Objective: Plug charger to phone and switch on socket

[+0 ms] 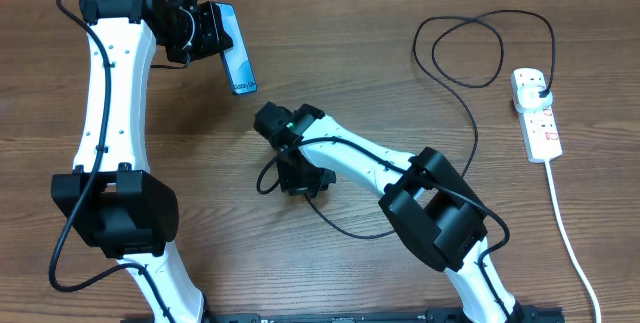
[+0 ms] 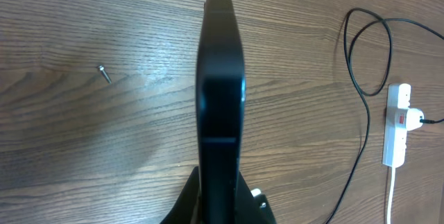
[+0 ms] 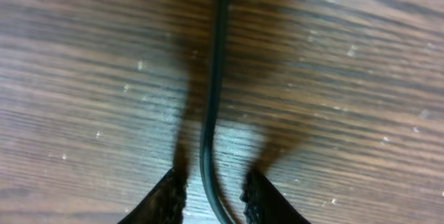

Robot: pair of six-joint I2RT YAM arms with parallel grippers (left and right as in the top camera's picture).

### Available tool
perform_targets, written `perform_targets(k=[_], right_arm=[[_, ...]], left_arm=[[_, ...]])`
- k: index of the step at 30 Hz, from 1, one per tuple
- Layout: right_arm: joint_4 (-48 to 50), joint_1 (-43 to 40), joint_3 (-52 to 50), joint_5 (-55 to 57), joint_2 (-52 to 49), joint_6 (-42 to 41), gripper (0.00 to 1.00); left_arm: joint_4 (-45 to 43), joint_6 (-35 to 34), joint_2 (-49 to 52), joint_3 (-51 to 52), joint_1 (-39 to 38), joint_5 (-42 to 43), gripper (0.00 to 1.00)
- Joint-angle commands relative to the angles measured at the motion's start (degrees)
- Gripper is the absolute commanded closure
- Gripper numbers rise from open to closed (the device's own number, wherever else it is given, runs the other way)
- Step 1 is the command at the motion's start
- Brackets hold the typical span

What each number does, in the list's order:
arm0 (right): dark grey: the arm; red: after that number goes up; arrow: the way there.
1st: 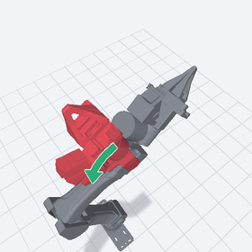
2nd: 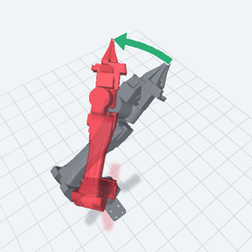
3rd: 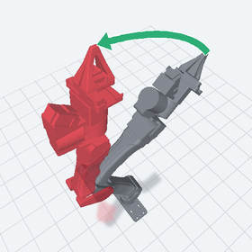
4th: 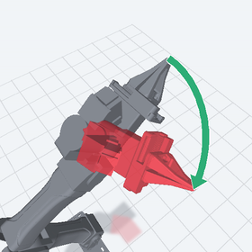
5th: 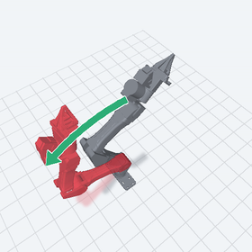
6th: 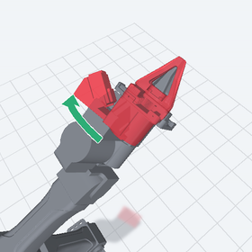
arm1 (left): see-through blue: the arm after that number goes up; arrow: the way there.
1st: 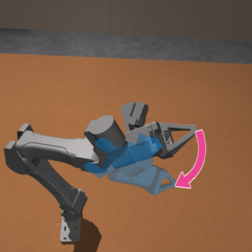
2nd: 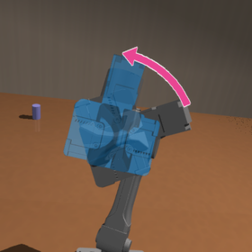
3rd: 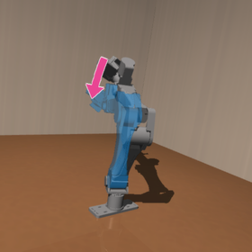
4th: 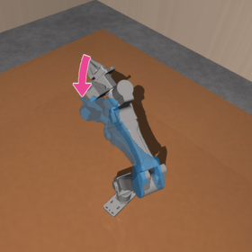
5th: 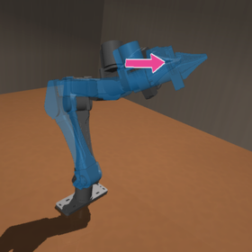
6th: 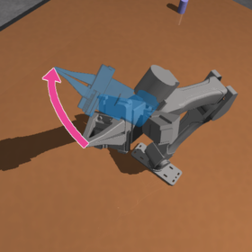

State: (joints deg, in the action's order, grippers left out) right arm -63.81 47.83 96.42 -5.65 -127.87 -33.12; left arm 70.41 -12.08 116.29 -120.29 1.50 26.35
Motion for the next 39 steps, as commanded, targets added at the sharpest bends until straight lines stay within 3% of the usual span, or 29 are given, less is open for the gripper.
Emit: perform_targets(k=[1, 3, 22, 32, 37, 39], right_arm=[[-0.26, 0.55, -2.25, -2.12, -1.49, -0.11, 0.85], [-1.53, 0.61, -2.25, -2.14, -1.49, -0.11, 0.96], [-18.84, 4.28, -4.96, 5.22, 3.67, -3.21, 0.96], [-17.42, 3.85, -15.15, 5.62, 19.47, -2.45, 0.96], [-14.43, 3.80, -15.15, 5.62, 19.82, -1.55, 0.16], [-14.03, 3.78, -15.15, 5.62, 19.82, -1.55, 0.12]], left_arm=[[-0.39, 0.09, -0.33, -0.68, -0.02, 1.77, 0.96], [-0.42, 0.09, -0.33, -0.68, -0.02, 1.77, 0.96], [-0.35, 0.07, -0.33, -0.68, -0.02, 1.77, 0.96], [-0.37, 0.17, -0.33, -0.68, -0.02, 1.75, 0.96], [-0.31, 0.28, -0.33, -0.68, -0.02, 1.77, 0.96], [-0.22, 0.28, -0.33, -0.68, -0.02, 1.77, 0.96]])
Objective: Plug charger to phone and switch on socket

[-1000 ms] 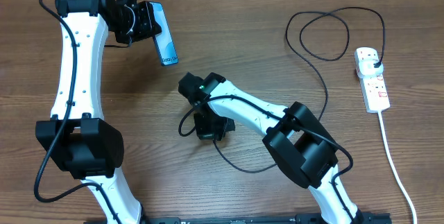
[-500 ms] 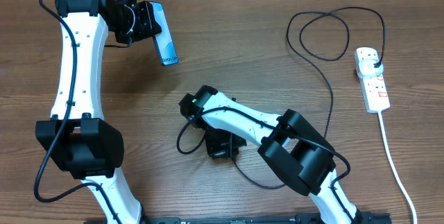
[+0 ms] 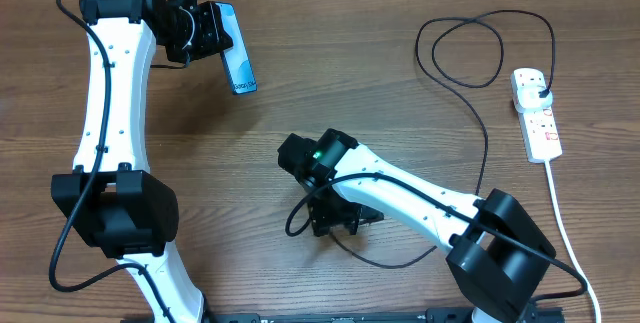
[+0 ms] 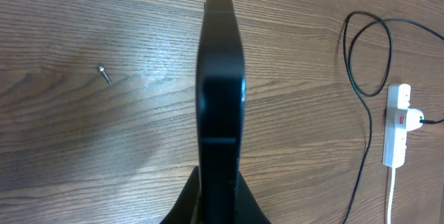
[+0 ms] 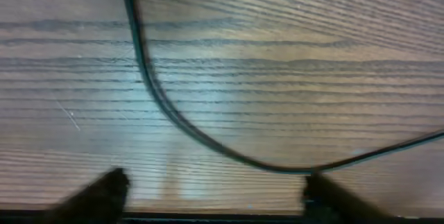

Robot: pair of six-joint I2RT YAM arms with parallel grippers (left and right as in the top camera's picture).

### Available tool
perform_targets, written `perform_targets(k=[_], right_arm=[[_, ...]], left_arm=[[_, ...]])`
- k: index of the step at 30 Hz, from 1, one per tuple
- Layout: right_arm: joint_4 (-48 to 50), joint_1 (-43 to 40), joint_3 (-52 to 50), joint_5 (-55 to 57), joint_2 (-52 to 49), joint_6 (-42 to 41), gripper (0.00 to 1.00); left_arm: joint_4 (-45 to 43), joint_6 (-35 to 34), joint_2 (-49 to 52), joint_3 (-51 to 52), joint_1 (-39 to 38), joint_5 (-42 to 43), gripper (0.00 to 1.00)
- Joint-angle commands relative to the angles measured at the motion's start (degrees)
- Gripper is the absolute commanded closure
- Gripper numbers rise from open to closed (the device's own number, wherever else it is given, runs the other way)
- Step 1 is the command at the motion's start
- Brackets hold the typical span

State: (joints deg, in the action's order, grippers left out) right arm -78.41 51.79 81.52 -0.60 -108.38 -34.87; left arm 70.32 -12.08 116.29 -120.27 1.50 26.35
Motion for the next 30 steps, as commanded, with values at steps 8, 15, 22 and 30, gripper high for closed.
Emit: perform_targets(k=[8, 15, 22, 30], right_arm=[[9.68, -3.93, 0.87, -2.73, 0.33, 3.63, 0.11], [13.38, -13.57, 10.27, -16.61, -1.92, 10.80, 0.21], [18.88, -13.55, 12.33, -8.28, -5.27, 10.69, 0.29], [21.90, -10.21, 12.31, 2.19, -12.22, 9.01, 0.46]], left_arm=[[-0.22, 0.28, -0.33, -0.70, -0.02, 1.77, 0.96], [-0.31, 0.31, -0.33, -0.70, -0.02, 1.77, 0.96], [-0.72, 0.28, -0.33, -0.70, -0.02, 1.79, 0.96], [-0.33, 0.35, -0.33, -0.70, -0.02, 1.77, 0.96]])
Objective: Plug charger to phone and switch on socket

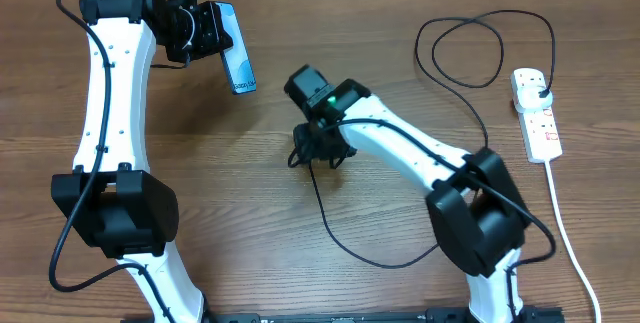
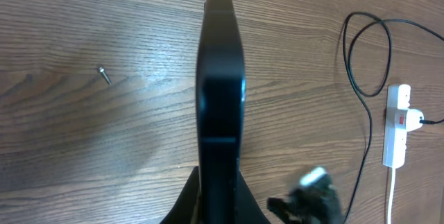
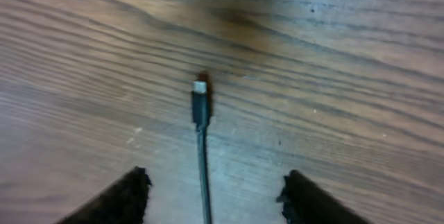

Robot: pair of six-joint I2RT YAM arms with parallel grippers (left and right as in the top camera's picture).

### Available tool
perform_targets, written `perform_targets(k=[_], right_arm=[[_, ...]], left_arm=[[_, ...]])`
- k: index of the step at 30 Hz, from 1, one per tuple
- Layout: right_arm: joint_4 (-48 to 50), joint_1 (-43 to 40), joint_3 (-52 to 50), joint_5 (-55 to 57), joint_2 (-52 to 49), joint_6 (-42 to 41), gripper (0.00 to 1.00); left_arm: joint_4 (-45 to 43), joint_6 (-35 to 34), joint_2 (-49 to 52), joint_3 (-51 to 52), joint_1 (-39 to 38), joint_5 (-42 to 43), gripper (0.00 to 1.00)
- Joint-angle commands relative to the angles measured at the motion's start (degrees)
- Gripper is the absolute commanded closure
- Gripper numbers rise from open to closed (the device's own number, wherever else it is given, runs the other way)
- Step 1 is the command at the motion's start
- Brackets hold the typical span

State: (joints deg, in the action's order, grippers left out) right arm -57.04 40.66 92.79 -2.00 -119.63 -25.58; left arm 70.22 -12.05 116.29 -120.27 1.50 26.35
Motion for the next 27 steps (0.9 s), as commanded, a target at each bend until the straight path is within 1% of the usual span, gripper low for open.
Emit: perform_targets(k=[1, 3, 6, 9, 13, 16, 22, 27], right_arm=[[0.98, 1.20, 0.98, 3.72, -1.11, -0.28, 0.47], [2.21, 1.90, 0.98, 3.74, -1.16, -0.28, 0.47], [2.93, 2.95, 0.94, 4.57, -1.53, -0.31, 0.52], [2.97, 3.65, 0.92, 7.48, -2.97, -0.28, 0.53], [3.52, 3.63, 0.90, 7.52, -4.98, -0.28, 0.55], [3.58, 3.63, 0.87, 7.52, -5.60, -0.22, 0.61], [3.41, 3.93, 0.52, 7.30, -8.74, 0.15, 0.65], [3.43, 3.96, 0.52, 6.82, -9.94, 0.13, 0.72]], left_arm=[[-0.24, 0.48, -0.33, -0.70, -0.02, 1.77, 0.96], [-0.33, 0.50, -0.33, -0.70, -0.02, 1.77, 0.96], [-0.39, 0.48, -0.33, -0.70, -0.02, 1.77, 0.96], [-0.39, 0.48, -0.33, -0.70, -0.02, 1.77, 0.96], [-0.31, 0.50, -0.33, -0.70, -0.02, 1.77, 0.96], [-0.37, 0.48, -0.33, -0.70, -0.02, 1.77, 0.96], [-0.33, 0.48, -0.33, -0.70, -0.02, 1.77, 0.96], [-0.33, 0.48, -0.33, -0.70, -0.02, 1.79, 0.96]])
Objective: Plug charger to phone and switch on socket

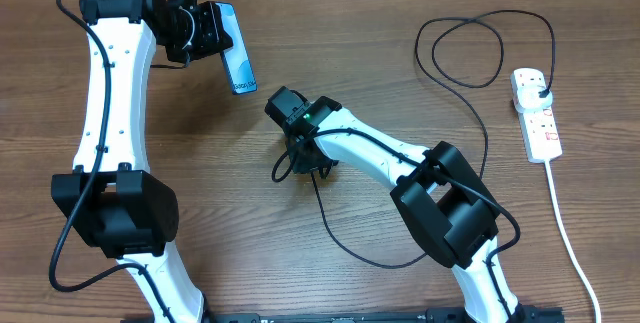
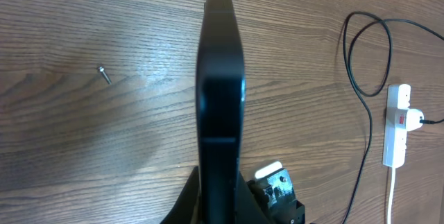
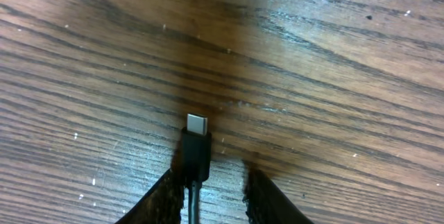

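My left gripper (image 1: pixel 203 29) is shut on the phone (image 1: pixel 236 60), holding it in the air at the back left. In the left wrist view the phone (image 2: pixel 220 99) shows edge-on. The black charger cable (image 1: pixel 480 143) runs from the white socket strip (image 1: pixel 536 115) to mid-table. Its free connector (image 3: pixel 196 144) lies on the wood. My right gripper (image 1: pixel 303 163) is low over that end. In the right wrist view the right gripper (image 3: pixel 211 189) is open, jaws narrow astride the connector, which lies against the left finger (image 3: pixel 166 196).
The socket strip (image 2: pixel 397 123) lies at the right edge with the charger plug (image 1: pixel 536 87) in it and a white lead trailing to the front. The cable coils in a loop (image 1: pixel 465 48) at the back right. A small screw (image 2: pixel 104 73) lies on the wood at left.
My right gripper has shifted slightly left and sits lower over the connector. Its jaws stand narrower around the connector than before. The left arm and phone have not moved.
My right gripper first stood mid-table with narrow jaws astride the cable. Then it was nearer the front, jaws wide over a bend in the cable, which had shifted. Then it hung over the free connector, and now sits close around it. The phone stayed held throughout.
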Robot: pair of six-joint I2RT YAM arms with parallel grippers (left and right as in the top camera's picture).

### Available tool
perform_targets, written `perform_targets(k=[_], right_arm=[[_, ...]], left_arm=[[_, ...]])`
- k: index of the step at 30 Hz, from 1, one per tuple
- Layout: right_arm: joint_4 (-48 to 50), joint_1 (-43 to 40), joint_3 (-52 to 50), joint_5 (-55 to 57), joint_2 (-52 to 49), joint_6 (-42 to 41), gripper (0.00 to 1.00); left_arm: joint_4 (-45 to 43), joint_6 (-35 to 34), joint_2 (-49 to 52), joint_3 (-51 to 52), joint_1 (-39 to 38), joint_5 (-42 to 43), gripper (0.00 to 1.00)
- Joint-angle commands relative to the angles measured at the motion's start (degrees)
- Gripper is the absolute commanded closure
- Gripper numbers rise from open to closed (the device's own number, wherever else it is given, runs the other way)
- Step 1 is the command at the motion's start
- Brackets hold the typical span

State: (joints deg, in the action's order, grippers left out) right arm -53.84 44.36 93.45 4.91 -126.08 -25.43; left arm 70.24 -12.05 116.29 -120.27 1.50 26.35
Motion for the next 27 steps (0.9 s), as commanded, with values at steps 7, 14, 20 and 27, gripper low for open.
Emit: perform_targets(k=[7, 14, 20, 27], right_arm=[[0.28, 0.26, -0.13, -1.81, -3.50, -1.55, 0.96], [1.57, -0.61, 0.04, -5.73, -2.36, -0.85, 0.96], [6.62, -4.28, 0.04, -18.56, 6.86, 3.48, 0.96], [6.38, -4.50, 0.04, -20.06, 19.67, 4.96, 0.96]], left_arm=[[-0.35, 0.48, -0.33, -0.70, -0.02, 1.79, 0.96], [-0.46, 8.74, -0.33, -0.70, -0.02, 11.28, 0.96], [-0.44, 25.38, -0.33, -0.70, -0.02, 34.71, 0.96], [-3.98, 29.86, -0.33, -0.70, 0.00, 46.93, 0.96]])
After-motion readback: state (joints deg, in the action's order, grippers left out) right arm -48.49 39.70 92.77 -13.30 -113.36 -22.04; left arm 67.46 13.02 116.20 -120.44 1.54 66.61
